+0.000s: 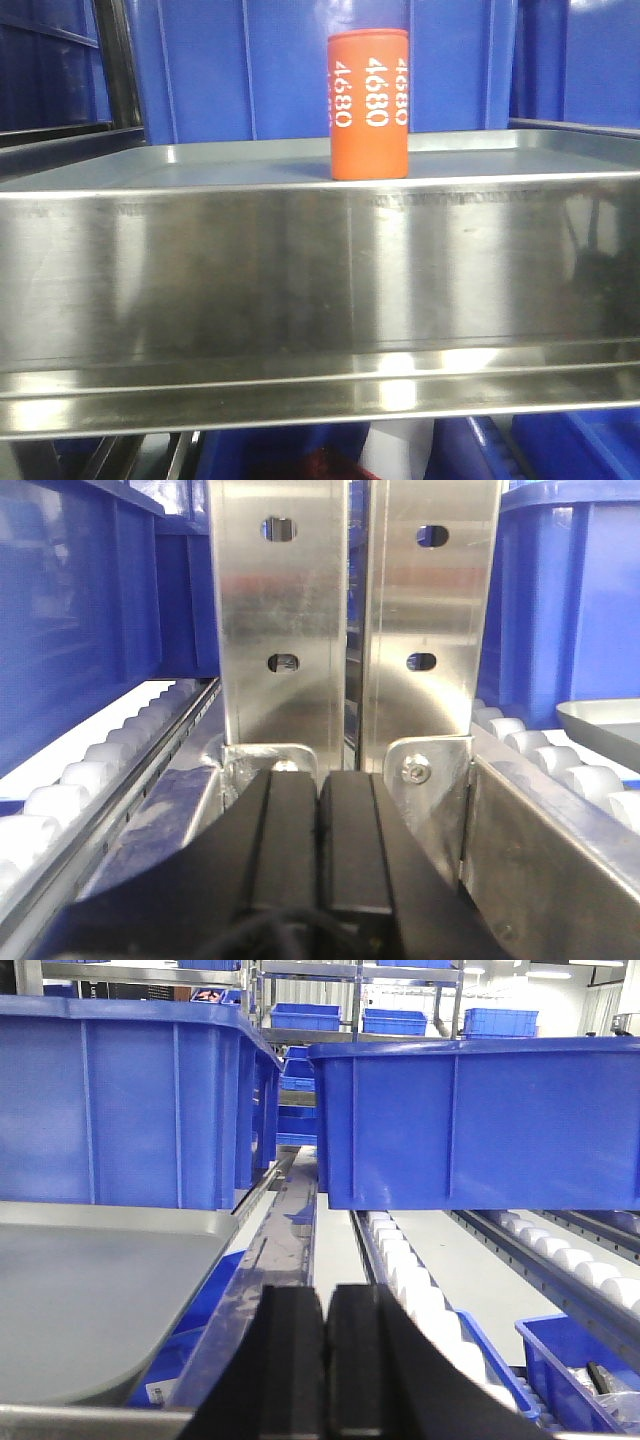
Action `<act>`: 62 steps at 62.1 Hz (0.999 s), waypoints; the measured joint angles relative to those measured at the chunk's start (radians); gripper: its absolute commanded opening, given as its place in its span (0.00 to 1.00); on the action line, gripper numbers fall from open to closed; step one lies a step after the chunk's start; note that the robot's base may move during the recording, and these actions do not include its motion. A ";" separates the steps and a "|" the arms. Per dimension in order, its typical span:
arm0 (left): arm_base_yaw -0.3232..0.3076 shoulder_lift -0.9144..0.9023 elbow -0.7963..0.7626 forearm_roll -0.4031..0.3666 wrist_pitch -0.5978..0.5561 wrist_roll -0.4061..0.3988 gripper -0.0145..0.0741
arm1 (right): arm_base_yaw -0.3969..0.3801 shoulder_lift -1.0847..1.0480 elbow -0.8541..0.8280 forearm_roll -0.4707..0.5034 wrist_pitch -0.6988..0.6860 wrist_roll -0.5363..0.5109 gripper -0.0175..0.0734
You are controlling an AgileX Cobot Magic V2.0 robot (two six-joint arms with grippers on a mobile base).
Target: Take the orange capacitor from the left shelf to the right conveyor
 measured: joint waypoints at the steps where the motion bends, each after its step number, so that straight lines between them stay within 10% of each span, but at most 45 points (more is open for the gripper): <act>1: 0.000 0.000 0.000 0.000 0.000 0.000 0.05 | 0.000 0.000 0.000 0.000 0.000 0.000 0.25; 42: 0.000 0.000 0.000 0.000 0.000 0.000 0.05 | 0.000 0.000 0.000 0.000 -0.004 -0.003 0.25; 62: 0.000 0.000 0.000 0.000 0.000 0.000 0.05 | 0.000 0.000 0.000 -0.004 -0.237 0.066 0.25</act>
